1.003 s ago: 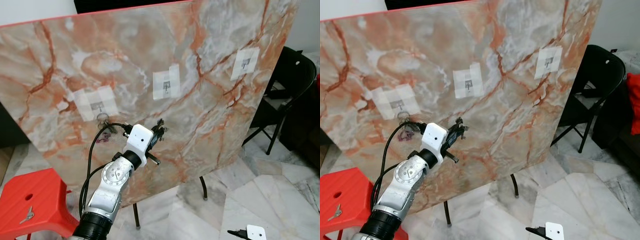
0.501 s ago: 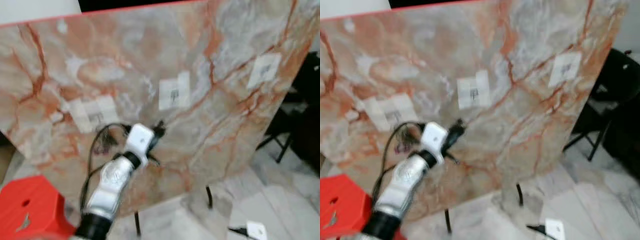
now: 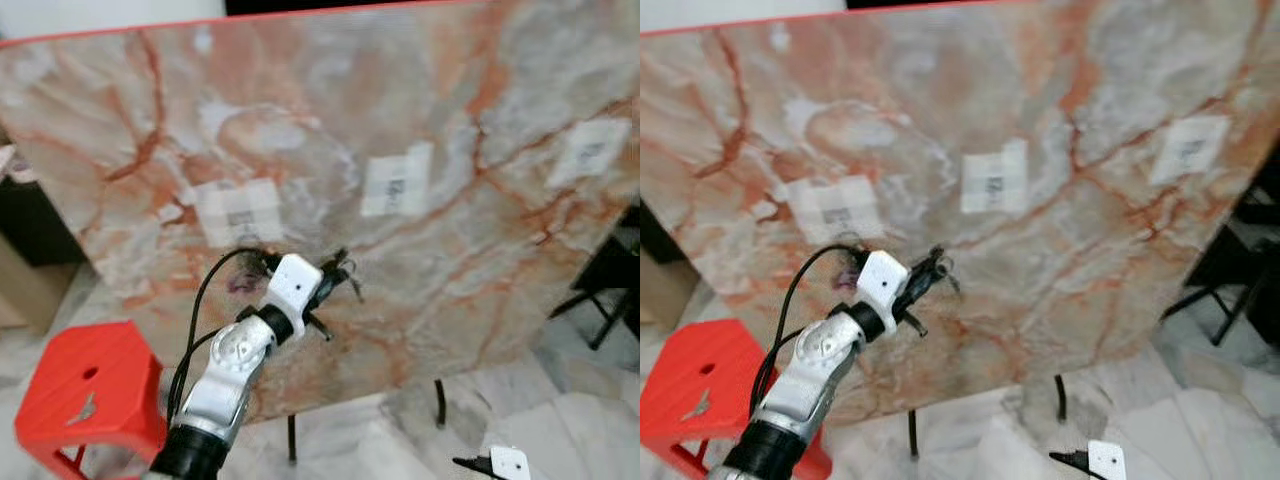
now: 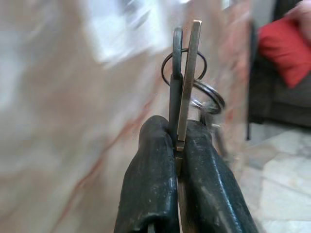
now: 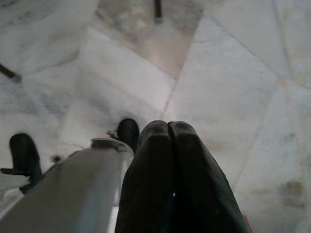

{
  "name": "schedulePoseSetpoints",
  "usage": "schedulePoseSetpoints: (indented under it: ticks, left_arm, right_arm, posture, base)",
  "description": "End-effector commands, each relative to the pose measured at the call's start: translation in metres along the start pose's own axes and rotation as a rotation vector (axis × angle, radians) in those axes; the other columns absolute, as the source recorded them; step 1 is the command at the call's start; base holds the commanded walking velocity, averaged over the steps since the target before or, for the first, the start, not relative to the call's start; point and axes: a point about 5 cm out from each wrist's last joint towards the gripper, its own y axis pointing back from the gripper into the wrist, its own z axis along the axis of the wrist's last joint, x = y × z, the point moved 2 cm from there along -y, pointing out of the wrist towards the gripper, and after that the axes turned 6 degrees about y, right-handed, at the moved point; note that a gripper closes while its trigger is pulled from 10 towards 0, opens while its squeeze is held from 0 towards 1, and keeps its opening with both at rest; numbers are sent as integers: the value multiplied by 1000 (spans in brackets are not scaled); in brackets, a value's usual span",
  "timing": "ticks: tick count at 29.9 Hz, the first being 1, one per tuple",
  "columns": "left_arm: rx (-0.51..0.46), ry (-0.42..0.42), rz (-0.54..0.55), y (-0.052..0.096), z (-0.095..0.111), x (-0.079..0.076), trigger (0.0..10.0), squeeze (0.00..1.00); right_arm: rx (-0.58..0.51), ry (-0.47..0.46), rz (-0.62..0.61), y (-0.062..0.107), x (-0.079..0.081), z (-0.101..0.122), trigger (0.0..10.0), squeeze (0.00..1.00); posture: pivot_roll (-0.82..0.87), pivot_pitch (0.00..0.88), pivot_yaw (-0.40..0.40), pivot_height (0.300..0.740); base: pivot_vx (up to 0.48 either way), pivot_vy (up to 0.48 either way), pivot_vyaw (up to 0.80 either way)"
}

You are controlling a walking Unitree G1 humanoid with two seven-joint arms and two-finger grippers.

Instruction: Hang keys on a hook

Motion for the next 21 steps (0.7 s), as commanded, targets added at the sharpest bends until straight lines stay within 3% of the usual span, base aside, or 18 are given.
schedulePoseSetpoints:
  ticks: [1,12,21]
  left_arm:
    - [-16,-3,-36,-3,7,-4,10000,0]
    - [-21,-11,-35,-6,9,-5,10000,0]
    - [-50,-35,12,-27,23,8,10000,0]
  right_arm:
    - [-4,-9,0,0,1,2,10000,0]
    - [-4,-19,-2,0,2,1,10000,0]
    - [-2,-12,1,0,2,1,10000,0]
  posture:
    - [32,0,-5,740]
    - [33,0,-4,740]
    - [32,0,3,740]
  base:
    - [0,0,0]
    - [0,0,0]
    - [0,0,0]
